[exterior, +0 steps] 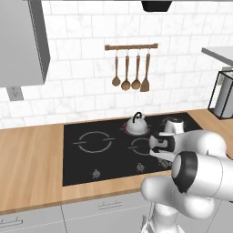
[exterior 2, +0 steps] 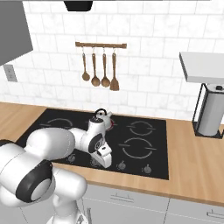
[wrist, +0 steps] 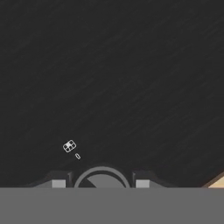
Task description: Turn off the rear center burner of the stove.
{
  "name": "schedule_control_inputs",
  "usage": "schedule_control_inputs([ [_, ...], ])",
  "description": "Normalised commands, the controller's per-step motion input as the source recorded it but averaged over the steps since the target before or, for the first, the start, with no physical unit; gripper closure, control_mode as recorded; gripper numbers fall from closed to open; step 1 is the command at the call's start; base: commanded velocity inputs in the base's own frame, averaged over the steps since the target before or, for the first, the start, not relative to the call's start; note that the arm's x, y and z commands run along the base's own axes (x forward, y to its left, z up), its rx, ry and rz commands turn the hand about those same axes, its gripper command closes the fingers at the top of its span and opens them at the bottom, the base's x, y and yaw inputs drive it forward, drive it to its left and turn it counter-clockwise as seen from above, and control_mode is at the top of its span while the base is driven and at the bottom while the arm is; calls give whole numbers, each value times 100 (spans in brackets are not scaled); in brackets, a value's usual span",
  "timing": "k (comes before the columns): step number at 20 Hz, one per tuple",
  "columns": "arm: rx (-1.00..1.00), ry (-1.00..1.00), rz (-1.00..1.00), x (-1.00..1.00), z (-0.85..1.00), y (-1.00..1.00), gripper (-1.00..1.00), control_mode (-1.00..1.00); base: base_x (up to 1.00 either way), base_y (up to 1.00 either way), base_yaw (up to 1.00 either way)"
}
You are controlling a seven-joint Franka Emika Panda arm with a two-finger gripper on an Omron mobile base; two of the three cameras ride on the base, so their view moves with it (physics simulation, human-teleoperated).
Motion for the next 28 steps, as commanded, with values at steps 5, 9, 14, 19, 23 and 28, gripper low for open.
schedule_control_inputs([
  [5, -3, 3, 0, -51, -46, 50, 100, -100, 0, 0, 0],
  [9, 0, 1, 0, -4, -7, 11, 100, -100, 0, 0, 0],
  [14, 0, 0, 0, 0, 0, 0, 100, -100, 0, 0, 0],
  [19, 0, 0, -12, -17, -21, 13, 100, -100, 0, 0, 0],
  [23, 0, 0, -22, -23, -36, 34, 100, -100, 0, 0, 0],
  [28, 0, 0, -22, -22, -35, 39, 100, -100, 0, 0, 0],
])
